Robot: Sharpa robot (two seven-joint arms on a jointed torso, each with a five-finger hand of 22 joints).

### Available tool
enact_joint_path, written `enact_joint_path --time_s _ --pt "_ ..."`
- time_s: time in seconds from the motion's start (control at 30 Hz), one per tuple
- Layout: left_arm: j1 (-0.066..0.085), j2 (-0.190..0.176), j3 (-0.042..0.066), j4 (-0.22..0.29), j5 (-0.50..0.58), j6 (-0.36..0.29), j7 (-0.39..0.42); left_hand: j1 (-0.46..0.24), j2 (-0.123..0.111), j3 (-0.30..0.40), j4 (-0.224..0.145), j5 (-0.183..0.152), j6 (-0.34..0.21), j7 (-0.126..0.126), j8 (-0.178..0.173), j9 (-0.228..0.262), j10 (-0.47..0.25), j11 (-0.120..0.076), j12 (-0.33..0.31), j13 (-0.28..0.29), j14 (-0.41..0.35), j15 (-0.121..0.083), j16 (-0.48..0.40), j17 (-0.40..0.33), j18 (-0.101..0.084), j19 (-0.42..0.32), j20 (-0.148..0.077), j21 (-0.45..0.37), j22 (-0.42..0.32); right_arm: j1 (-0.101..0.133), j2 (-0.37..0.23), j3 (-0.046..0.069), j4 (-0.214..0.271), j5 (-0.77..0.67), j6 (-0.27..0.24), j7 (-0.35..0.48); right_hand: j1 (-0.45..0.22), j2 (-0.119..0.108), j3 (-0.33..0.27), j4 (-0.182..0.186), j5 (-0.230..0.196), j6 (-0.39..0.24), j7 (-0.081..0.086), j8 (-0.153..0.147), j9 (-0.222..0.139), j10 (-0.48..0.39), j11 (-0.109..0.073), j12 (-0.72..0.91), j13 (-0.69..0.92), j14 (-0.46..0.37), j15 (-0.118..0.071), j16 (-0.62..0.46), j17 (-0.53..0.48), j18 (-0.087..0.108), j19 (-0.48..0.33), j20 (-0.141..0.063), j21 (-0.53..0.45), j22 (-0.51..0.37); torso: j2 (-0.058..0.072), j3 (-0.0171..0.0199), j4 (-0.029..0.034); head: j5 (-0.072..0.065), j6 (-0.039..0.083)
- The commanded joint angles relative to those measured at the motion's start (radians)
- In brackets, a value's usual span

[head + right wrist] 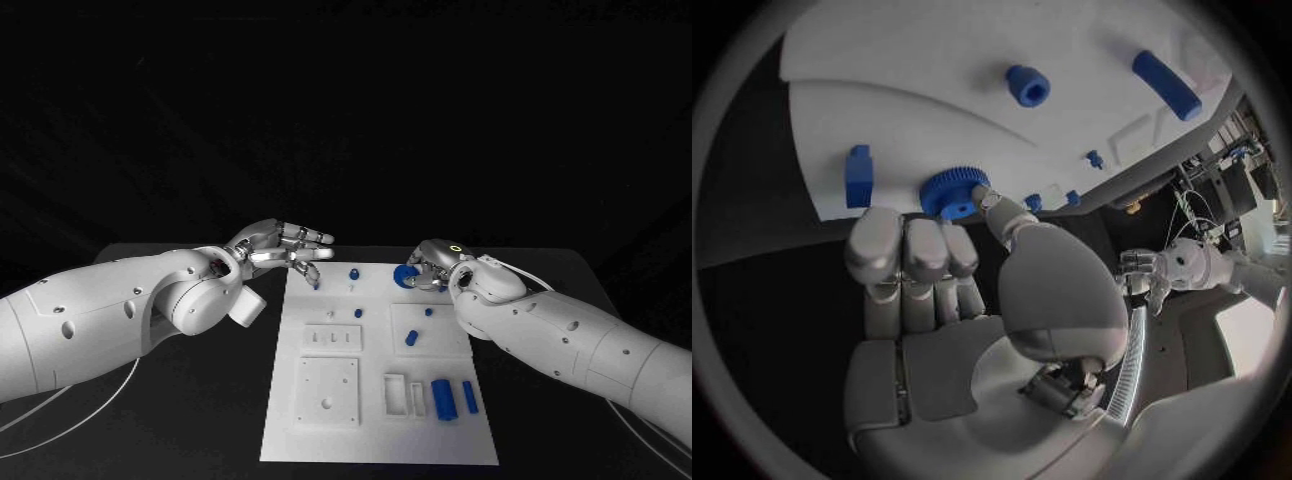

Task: Assemble the parts on the task board

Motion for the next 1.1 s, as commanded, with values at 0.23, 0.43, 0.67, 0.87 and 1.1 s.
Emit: enact_joint_path --time_s 0.23,0.43,0.67,0.87,1.1 --pt "0.0 0.0 0.001 0.0 -0.009 0.012 -0.003 0.0 0.018 -0.007 -0.017 -0.004 -0.004 0.002 -0.002 -0.001 -0.005 0.001 0.001 0.0 -0.002 0.003 0.007 0.001 0.012 -0.004 0.0 0.004 0.001 -0.018 -0.018 -0.003 0.096 -0.051 -0.007 -0.1 -0.013 0.011 -0.008 0.006 -0.018 0.079 -0.035 0.002 0.009 0.007 -0.003 0.001 0.027 -0.003 -0.009 -0.005 -0.005 -0.01 0.037 -0.008 0.006 0.13 -0.001 -0.0014 0.0007 0.0 0.005" --pt "0.0 0.0 0.001 0.0 -0.01 0.01 -0.006 0.0 0.035 -0.018 -0.034 -0.004 -0.005 0.002 -0.003 -0.002 -0.004 0.001 0.0 0.0 -0.003 0.002 0.008 0.001 0.012 -0.005 0.0 0.006 0.002 -0.018 -0.027 0.01 0.161 -0.08 -0.07 -0.144 -0.01 0.005 -0.002 0.007 -0.02 0.084 -0.036 0.002 0.009 0.01 -0.004 -0.002 0.025 -0.003 -0.011 -0.009 -0.012 -0.011 0.038 -0.01 0.01 0.131 -0.002 -0.0022 0.0012 0.0 0.008" --pt "0.0 -0.005 0.001 0.001 -0.011 0.007 -0.009 0.0 0.042 -0.024 -0.045 -0.004 -0.003 0.002 -0.002 -0.001 -0.004 0.001 0.001 0.0 -0.003 0.002 0.009 0.001 0.012 -0.006 0.0 0.008 0.003 -0.018 -0.03 0.016 0.237 -0.112 -0.097 -0.151 -0.006 -0.005 0.011 0.011 -0.022 0.085 -0.036 0.002 0.008 0.011 -0.004 -0.004 0.025 -0.003 -0.011 -0.01 -0.016 -0.013 0.04 -0.01 0.019 0.133 -0.001 -0.0027 0.0001 0.005 0.011" --pt "0.0 -0.006 0.001 0.001 -0.011 0.006 -0.009 0.0 0.042 -0.024 -0.045 -0.004 -0.003 0.002 -0.002 -0.001 -0.004 0.001 0.001 0.0 -0.003 0.002 0.009 0.001 0.012 -0.006 0.0 0.008 0.003 -0.019 -0.006 0.015 0.253 -0.12 -0.086 -0.141 -0.003 -0.02 0.009 0.034 -0.029 0.082 -0.036 0.002 0.007 0.012 -0.003 -0.006 0.025 -0.003 -0.01 -0.01 -0.019 -0.014 0.04 -0.01 0.021 0.134 0.001 -0.0022 0.0019 0.007 0.016" --pt "0.0 -0.005 0.001 0.002 -0.011 0.006 -0.009 0.0 0.042 -0.024 -0.045 -0.004 -0.003 0.002 -0.002 -0.001 -0.004 0.001 0.001 0.0 -0.003 0.002 0.009 0.001 0.012 -0.006 0.0 0.008 0.003 -0.02 0.031 -0.004 0.237 -0.126 -0.086 -0.131 -0.003 -0.02 0.008 0.036 -0.025 0.081 -0.036 0.002 0.007 0.012 -0.003 -0.006 0.026 -0.003 -0.01 -0.009 -0.019 -0.015 0.041 -0.01 0.025 0.135 0.001 -0.0027 0.0028 0.011 0.015"
